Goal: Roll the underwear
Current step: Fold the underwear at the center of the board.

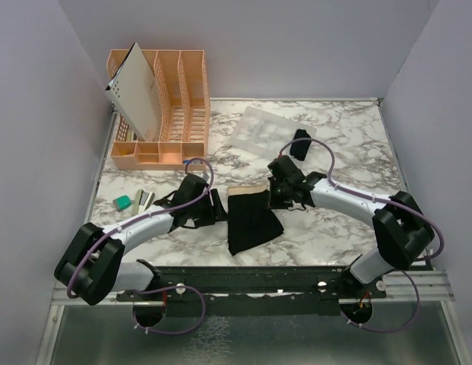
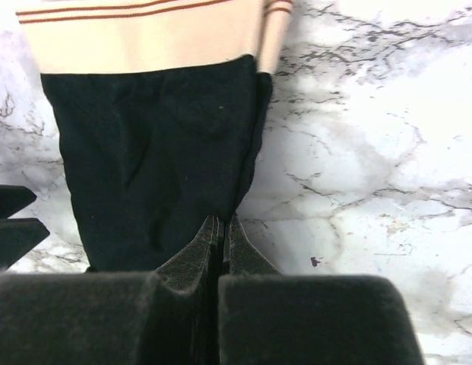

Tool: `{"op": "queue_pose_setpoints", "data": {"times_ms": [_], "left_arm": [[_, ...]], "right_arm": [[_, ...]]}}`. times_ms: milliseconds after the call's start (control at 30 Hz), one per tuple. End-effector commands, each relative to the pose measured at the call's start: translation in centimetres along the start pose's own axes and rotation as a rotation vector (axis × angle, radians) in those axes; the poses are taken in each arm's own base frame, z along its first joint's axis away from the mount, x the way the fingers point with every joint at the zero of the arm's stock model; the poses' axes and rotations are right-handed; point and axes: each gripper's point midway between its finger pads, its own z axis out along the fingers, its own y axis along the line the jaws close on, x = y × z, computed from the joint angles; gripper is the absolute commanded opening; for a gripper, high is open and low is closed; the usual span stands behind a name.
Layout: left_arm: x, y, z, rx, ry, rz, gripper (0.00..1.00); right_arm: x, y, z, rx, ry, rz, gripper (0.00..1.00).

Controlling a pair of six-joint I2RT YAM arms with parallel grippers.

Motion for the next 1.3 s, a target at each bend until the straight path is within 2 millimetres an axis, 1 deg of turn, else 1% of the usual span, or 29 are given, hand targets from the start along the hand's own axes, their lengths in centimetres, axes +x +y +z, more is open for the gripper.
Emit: {"op": "queue_pose_setpoints", "data": {"times_ms": [0,100,233,333,400,567,733,833,900,1067,1133,1267], "left_arm": [[-1.0,0.3,-0.5,-0.014,-0.052,-0.022,0.62],[-1.4,0.7,-0.7,-0.022,-0.064,-0.041,0.62],[-1.5,1.3,-0.8,-0.025,-0.069,-0.072,0.62],[-1.3,1.7,-0.6,-0.019,-0.061,-0.091,0.62],[-1.1,2.0,-0.6,-0.021,-0.059,-0.105,0.61],[-0.6,2.5,-0.3,-0.014,-0.05,-0.136,0.58],[0.2,2.5,0.1,0.011,-0.024,-0.148,0.54],[-0.1,2.0,-0.1,0.037,-0.036,-0.138,0.52],[-0.7,1.1,-0.6,0.077,-0.06,-0.102,0.5],[-2.8,-2.6,-2.9,0.22,-0.124,0.021,0.48],[-3.0,-4.2,-3.4,0.29,-0.119,0.06,0.47],[-2.7,-6.3,-3.2,0.394,-0.073,0.1,0.42]], "right_arm": [[0.5,0.1,0.0,0.115,0.0,-0.083,0.0],[0.7,1.3,0.0,0.163,-0.017,-0.123,0.0],[0.2,3.0,-0.2,0.203,-0.048,-0.169,0.0],[-0.2,4.2,-0.4,0.213,-0.062,-0.192,0.0],[-0.3,5.4,-0.3,0.199,-0.065,-0.206,0.0],[0.3,7.9,0.4,0.175,-0.049,-0.241,0.0],[0.9,9.5,1.4,0.178,-0.031,-0.268,0.0],[1.0,9.3,2.0,0.201,-0.025,-0.269,0.0],[1.2,8.8,2.3,0.21,-0.026,-0.264,0.0],[1.2,7.7,2.4,0.181,-0.021,-0.199,0.01],[1.4,7.0,2.4,0.153,-0.013,-0.152,0.01],[1.8,4.9,2.3,0.121,0.005,-0.059,0.0]]}}
